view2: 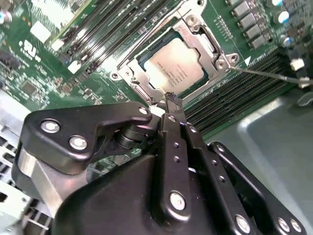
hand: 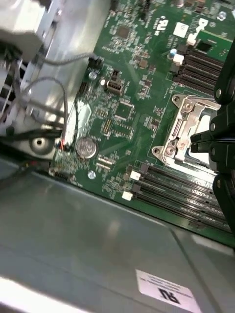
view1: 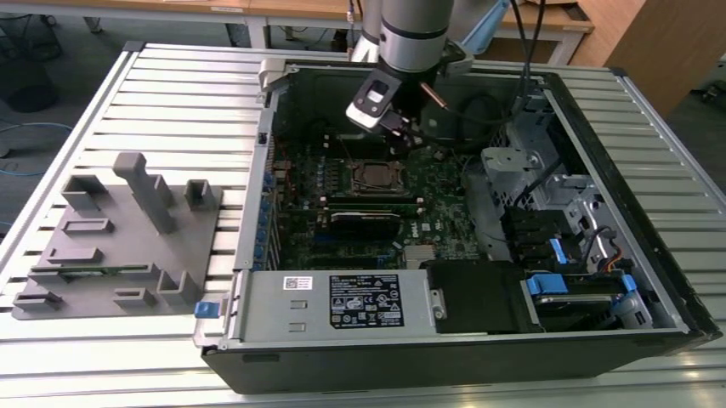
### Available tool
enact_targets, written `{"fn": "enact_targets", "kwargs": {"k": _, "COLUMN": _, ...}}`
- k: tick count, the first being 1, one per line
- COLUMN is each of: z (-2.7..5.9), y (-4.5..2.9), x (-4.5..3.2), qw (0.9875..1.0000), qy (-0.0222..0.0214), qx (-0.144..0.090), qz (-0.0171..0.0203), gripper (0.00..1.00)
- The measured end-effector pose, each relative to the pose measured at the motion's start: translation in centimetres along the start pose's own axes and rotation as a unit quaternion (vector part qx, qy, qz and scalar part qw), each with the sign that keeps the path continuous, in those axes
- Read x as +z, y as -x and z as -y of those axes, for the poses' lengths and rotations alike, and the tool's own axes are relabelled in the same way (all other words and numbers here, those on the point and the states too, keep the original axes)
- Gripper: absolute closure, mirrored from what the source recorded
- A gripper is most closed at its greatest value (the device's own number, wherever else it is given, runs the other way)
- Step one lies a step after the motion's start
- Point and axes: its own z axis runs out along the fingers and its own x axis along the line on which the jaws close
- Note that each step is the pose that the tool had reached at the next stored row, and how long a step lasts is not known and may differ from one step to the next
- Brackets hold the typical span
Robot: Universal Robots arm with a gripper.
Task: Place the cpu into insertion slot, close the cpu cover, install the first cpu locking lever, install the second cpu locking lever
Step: 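Close the cpu cover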
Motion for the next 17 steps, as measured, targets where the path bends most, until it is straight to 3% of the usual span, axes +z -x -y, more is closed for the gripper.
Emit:
{"fn": "enact_targets", "kwargs": {"k": 4, "z": 0.0, "y": 0.0, "x": 0.02, "qw": 0.9993, "qy": -0.0004, "qx": -0.037, "qz": -0.0012, "gripper": 0.89}}
{"fn": "enact_targets", "kwargs": {"k": 8, "z": 0.0, "y": 0.0, "x": 0.05, "qw": 0.9974, "qy": -0.0007, "qx": -0.073, "qz": -0.0025, "gripper": 0.89}}
{"fn": "enact_targets", "kwargs": {"k": 13, "z": 0.0, "y": 0.0, "x": 0.09, "qw": 0.993, "qy": -0.0012, "qx": -0.118, "qz": -0.0041, "gripper": 0.89}}
{"fn": "enact_targets", "kwargs": {"k": 17, "z": 0.01, "y": 0.0, "x": 0.11, "qw": 0.988, "qy": -0.0016, "qx": -0.154, "qz": -0.0053, "gripper": 0.89}}
